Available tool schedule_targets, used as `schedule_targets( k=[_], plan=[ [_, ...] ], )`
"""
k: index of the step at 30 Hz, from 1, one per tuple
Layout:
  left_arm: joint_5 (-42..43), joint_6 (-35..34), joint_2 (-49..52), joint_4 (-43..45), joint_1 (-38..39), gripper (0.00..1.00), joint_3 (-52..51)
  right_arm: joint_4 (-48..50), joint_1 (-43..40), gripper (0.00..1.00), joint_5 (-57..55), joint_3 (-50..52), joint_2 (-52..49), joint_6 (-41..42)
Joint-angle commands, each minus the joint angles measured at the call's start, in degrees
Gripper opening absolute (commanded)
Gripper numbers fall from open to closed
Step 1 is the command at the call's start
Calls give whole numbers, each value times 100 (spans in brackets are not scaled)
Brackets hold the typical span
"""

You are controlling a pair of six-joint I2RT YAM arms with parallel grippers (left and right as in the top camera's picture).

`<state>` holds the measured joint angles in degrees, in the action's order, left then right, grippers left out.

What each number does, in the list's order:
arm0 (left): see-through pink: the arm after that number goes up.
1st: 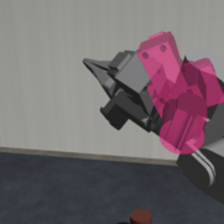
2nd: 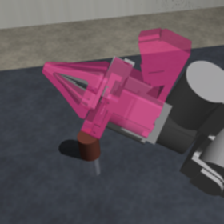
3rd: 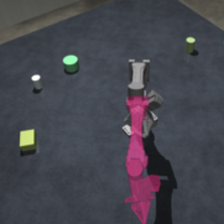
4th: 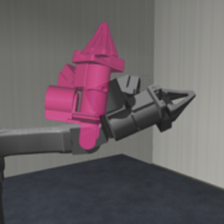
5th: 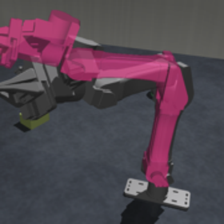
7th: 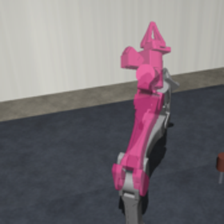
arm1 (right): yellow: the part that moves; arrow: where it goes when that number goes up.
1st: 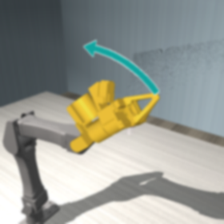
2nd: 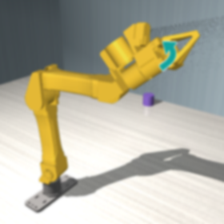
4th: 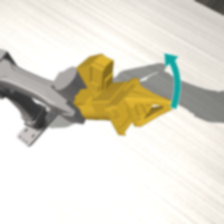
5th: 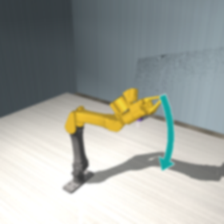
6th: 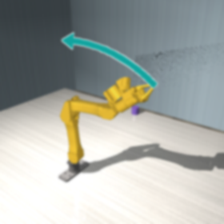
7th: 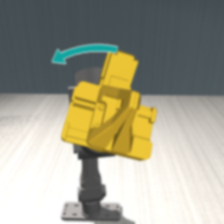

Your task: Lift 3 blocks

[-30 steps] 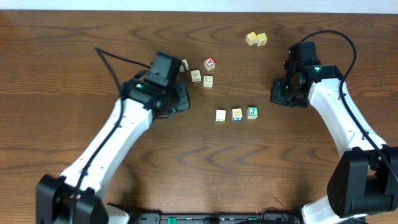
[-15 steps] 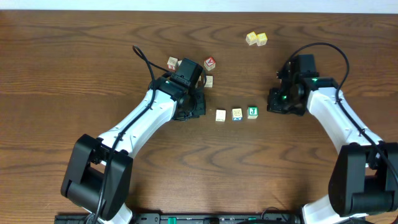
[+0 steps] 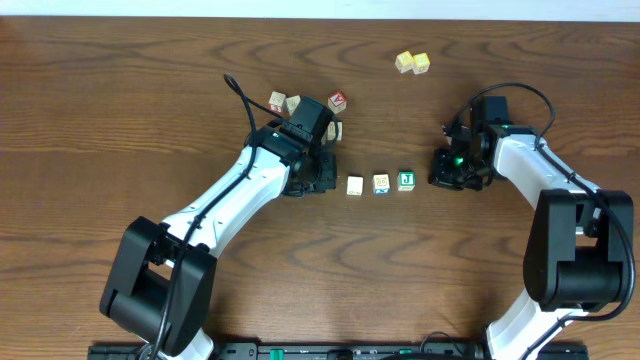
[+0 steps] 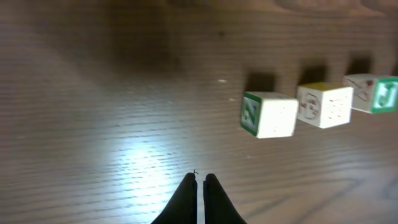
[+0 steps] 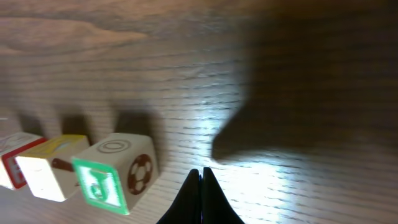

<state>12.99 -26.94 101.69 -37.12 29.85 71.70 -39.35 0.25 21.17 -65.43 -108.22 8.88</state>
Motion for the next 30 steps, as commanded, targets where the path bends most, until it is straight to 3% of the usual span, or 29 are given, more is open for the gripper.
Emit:
schedule_targets(
  k=[1, 9, 13, 19, 24, 30],
  plan=[
    [-599, 96, 24, -98, -4, 7, -61, -31, -70, 1, 334, -2, 22, -125],
    [-933, 92, 22, -278, -26, 7, -61, -74, -70, 1, 354, -2, 22, -57],
    [-931, -267, 22, -424, -306, 7, -61, -212, -70, 1, 356, -2, 22, 214],
    [330, -367, 22, -835, -1016, 7, -61, -153, -68, 1, 249, -2, 22, 225],
    [328, 96, 22, -824, -922, 7, -61, -201, -48, 1, 302, -2, 22, 225],
    [328, 140, 22, -713, -887, 7, -61, -280, -13, 1, 310, -2, 22, 225]
  ],
)
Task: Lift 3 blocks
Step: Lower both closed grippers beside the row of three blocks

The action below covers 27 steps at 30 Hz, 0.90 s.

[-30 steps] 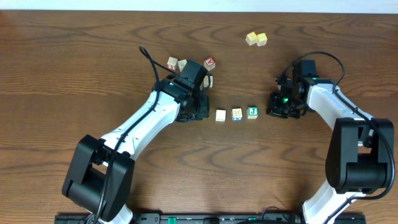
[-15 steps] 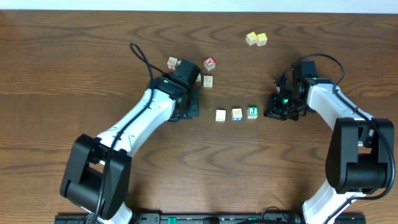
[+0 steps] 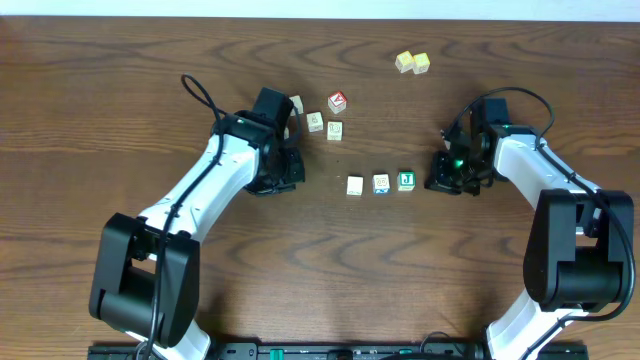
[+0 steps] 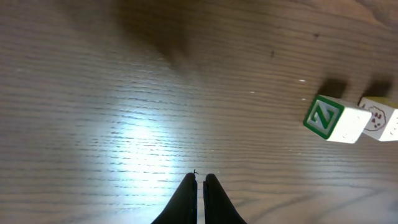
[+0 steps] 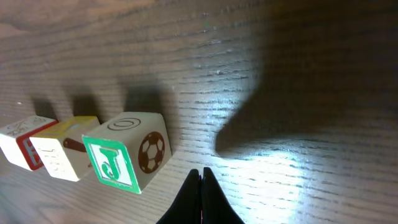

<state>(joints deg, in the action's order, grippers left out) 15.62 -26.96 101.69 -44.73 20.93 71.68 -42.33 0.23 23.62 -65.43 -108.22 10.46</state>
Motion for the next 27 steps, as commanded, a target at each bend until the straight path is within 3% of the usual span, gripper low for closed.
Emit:
schedule_targets(
  k=[1, 15, 20, 27],
  plan=[
    [68, 142, 22, 76, 4, 7, -59, 35, -2, 1, 66, -2, 22, 68],
    [98, 146, 22, 238, 4, 7, -59, 146, 118, 1, 66, -2, 22, 66],
    [699, 811, 22, 393, 4, 7, -59, 173, 138, 1, 66, -2, 22, 66],
    [802, 828, 22, 420, 4, 7, -59, 247, 138, 1, 66, -2, 22, 66]
  ],
)
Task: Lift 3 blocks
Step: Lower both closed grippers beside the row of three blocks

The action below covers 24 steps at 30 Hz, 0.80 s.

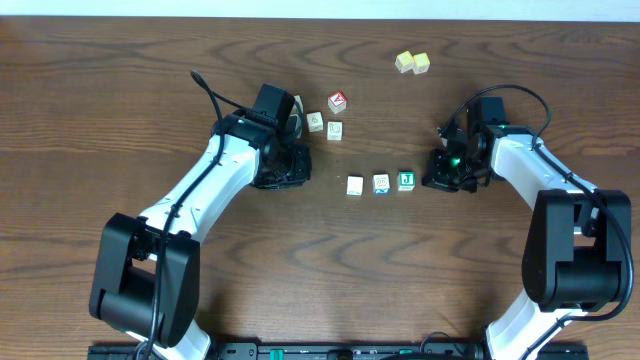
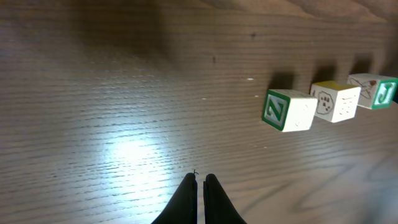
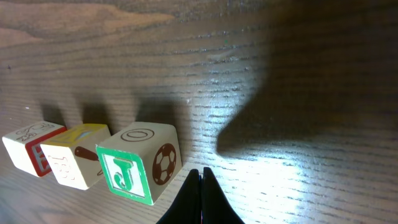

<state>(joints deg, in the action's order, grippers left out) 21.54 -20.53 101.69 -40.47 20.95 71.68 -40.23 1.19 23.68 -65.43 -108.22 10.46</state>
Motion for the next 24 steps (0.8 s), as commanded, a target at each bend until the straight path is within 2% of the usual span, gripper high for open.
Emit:
schedule_targets(
  k=[1, 15, 24],
  plan=[
    [260, 186, 22, -15, 2, 7, -59, 59, 42, 1, 59, -2, 22, 66],
    [264, 184, 33, 61, 380, 7, -59, 264, 221, 1, 35, -2, 20, 131],
    [155, -398, 380, 315, 557, 7, -61, 319, 229, 1, 37, -2, 20, 173]
  ],
)
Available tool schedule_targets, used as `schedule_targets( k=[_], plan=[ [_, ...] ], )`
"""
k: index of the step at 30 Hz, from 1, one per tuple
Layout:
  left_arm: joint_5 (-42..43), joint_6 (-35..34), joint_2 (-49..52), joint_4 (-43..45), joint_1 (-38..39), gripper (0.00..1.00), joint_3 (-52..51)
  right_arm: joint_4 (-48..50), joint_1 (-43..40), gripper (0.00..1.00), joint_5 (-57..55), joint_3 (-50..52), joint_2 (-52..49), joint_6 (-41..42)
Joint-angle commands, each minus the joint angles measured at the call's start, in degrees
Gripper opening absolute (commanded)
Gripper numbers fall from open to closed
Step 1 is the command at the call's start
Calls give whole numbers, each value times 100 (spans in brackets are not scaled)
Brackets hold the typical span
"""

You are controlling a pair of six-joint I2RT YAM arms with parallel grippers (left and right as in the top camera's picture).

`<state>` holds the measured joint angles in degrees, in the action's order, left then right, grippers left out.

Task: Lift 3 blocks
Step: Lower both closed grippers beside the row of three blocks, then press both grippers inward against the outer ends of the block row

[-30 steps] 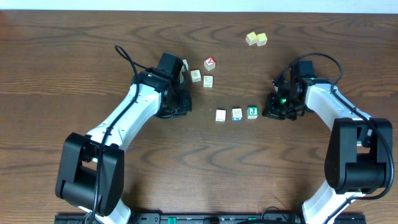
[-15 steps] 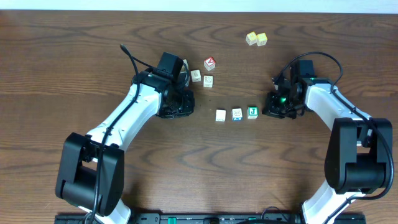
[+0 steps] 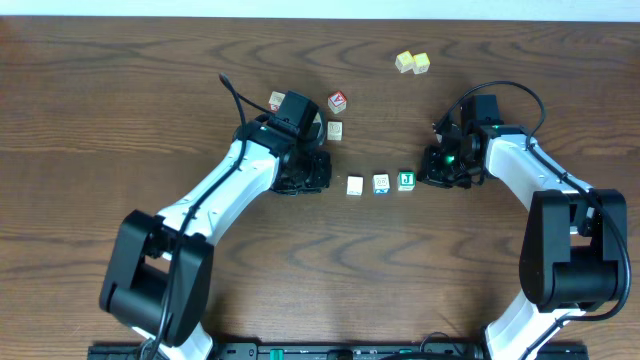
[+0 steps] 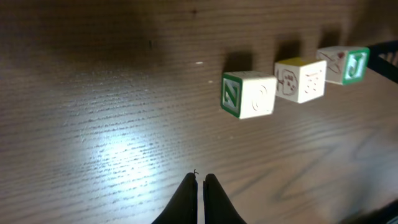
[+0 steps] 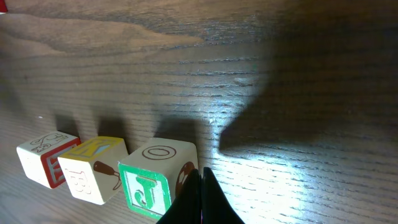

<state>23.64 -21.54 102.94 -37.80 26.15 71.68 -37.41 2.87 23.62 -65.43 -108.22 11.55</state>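
Three blocks lie in a row mid-table: a green Z block [image 3: 355, 185] [image 4: 247, 94], a yellow-topped block [image 3: 381, 183] [image 4: 300, 79] and a green J block [image 3: 406, 180] [image 5: 158, 177]. My left gripper [image 3: 312, 176] [image 4: 200, 180] is shut and empty, low over the wood to the left of the Z block. My right gripper [image 3: 432, 172] [image 5: 200, 175] is shut and empty, its tips right at the J block's right side; contact cannot be told.
Loose blocks lie behind the left arm: a red one [image 3: 338, 101], a pale one [image 3: 334, 130] and another [image 3: 277, 101]. Two yellow blocks [image 3: 412, 62] sit at the far edge. The left arm's cable arches over the table.
My left gripper has moved right, closer to the Z block. My right gripper has shifted slightly left, up against the J block. The three blocks in the row stay put.
At first my left gripper was shut close to the Z block's left. Then it stood farther left, and has since come back toward the row. My right gripper stayed shut just right of the J block, nearer each time. All three blocks rest on the table.
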Motion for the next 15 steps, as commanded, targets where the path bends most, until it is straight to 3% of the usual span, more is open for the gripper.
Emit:
schedule_targets(
  k=[1, 15],
  plan=[
    [13, -299, 328, 109, 44, 7, -61, 46, 61, 1, 44, -2, 20, 66],
    [356, -564, 837, 763, 227, 7, -61, 42, 61, 1, 46, -2, 20, 63]
  ],
)
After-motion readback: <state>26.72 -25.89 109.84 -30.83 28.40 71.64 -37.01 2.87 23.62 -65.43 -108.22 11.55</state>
